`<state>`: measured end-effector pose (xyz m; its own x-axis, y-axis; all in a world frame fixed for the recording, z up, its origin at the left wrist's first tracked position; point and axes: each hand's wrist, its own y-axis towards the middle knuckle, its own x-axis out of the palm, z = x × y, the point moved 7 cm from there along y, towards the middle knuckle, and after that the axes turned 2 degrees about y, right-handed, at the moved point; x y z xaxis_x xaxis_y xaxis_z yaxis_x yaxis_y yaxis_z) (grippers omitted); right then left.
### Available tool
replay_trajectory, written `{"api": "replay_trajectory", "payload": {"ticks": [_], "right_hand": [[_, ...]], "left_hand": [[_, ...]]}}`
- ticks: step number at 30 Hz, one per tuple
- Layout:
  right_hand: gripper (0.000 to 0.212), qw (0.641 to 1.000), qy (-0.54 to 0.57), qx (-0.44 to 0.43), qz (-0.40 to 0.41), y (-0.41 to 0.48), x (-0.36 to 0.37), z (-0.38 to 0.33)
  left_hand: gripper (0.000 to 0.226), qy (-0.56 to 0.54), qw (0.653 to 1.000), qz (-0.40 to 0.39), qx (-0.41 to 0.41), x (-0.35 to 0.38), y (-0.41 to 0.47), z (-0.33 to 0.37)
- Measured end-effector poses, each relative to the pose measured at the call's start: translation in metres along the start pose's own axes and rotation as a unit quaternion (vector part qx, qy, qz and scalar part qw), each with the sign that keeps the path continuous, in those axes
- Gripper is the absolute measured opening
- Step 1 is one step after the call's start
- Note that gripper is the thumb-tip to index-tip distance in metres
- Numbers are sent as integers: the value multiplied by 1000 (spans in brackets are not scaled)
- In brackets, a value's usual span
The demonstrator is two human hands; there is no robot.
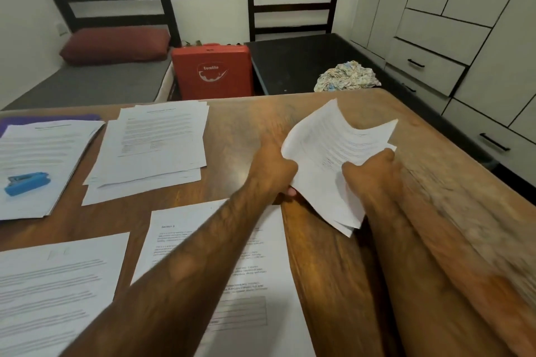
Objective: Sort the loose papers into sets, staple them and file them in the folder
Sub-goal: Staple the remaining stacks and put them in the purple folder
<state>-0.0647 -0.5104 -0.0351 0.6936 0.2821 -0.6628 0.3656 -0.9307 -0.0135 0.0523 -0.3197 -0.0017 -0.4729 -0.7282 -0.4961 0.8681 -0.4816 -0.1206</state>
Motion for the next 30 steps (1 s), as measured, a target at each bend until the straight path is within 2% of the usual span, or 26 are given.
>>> {"api": "replay_trajectory", "payload": {"ticks": [2,4,6,9,12,14,17,21,25,30], "right_hand": [[87,990,-141,-1,22,-8,-17,5],[95,962,-267,-30,56,-19,-34,3],[91,944,-315,-79,55,-25,-42,-3],[68,959,-248,-136,-35,-39,-40,-6],[56,962,-178,-156,-134,-60,-28,5],[52,955,-185,-166,-163,-72,-23,21],[45,955,-157,-192,-160,-90,-29,40],[43,950,-141,-227,-160,-115,-43,54],[47,947,-132,-229,-183,-132,-56,66],[32,940,-169,-220,-198,-140,-65,62]], "left_hand": [[42,-54,998,-25,-32,13,-16,1],[43,-89,994,-40,-53,25,-34,2],[46,-95,991,-46,-77,35,-53,2],[48,-80,990,-70,-95,47,-86,5],[53,-80,981,-131,-121,63,-128,-1],[39,-95,966,-190,-146,74,-156,-5],[27,-92,956,-230,-155,77,-176,-9],[19,-78,961,-210,-160,70,-179,-11],[24,7,966,-207,-152,78,-197,-20],[19,64,961,-249,-106,94,-227,-19]]}}
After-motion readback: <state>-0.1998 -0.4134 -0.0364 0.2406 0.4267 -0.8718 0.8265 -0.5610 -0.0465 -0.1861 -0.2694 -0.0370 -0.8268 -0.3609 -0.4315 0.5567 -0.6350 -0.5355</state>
